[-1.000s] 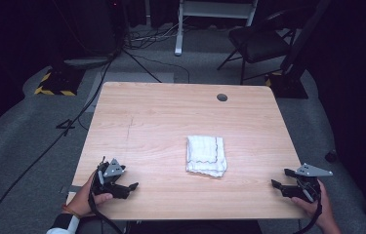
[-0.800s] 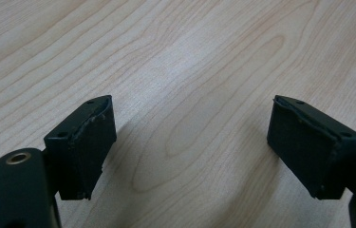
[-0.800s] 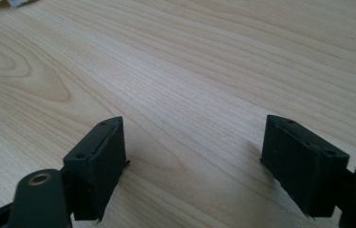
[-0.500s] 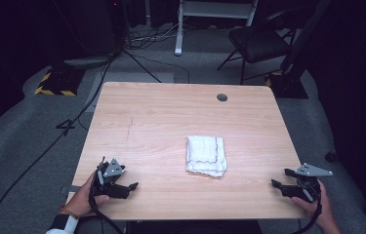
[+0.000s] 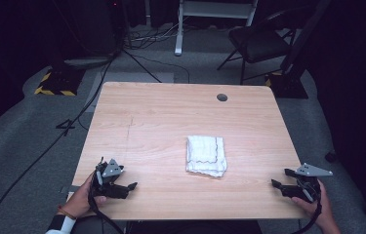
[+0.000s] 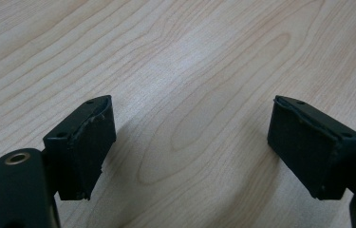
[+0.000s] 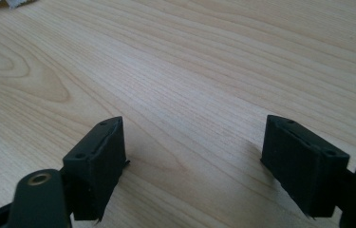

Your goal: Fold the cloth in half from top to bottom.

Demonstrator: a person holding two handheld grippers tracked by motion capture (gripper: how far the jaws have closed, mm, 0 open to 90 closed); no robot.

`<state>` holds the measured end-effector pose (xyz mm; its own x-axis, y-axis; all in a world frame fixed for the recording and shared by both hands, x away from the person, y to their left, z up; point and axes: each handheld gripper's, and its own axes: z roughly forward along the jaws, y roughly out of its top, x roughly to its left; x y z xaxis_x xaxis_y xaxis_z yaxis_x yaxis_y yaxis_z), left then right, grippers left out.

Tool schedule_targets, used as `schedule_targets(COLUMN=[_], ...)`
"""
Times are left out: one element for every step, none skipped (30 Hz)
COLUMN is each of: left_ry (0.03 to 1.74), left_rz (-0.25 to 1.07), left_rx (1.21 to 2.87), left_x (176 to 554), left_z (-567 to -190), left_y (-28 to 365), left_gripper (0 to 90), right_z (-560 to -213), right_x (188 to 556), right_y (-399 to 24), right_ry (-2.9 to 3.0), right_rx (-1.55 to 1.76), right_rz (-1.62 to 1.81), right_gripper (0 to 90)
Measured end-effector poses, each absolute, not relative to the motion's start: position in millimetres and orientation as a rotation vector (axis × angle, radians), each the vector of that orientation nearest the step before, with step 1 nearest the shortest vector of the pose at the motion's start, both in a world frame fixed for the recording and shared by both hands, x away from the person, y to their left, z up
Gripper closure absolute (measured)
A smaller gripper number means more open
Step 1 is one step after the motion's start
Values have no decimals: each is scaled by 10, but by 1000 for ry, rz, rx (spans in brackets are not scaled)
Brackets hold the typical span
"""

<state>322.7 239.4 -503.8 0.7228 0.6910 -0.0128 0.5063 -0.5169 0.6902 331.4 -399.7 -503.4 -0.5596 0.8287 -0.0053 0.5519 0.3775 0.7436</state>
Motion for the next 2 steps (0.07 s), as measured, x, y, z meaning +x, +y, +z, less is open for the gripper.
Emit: schedule_targets(left_ry=[903, 895], left_rz=[344, 344], left_rx=[2231, 2234], left_x=[3226, 3232], left_z=[-5038, -5038], left_y=[2393, 2395], left_gripper=[166, 166], right_z=[-5033, -5034], right_x=[3314, 3314], right_y=[-3997, -3997], right_ry=[2265, 2265], right_rx=[1200, 1199], right_rz=[1005, 1005], right_gripper=[225, 225])
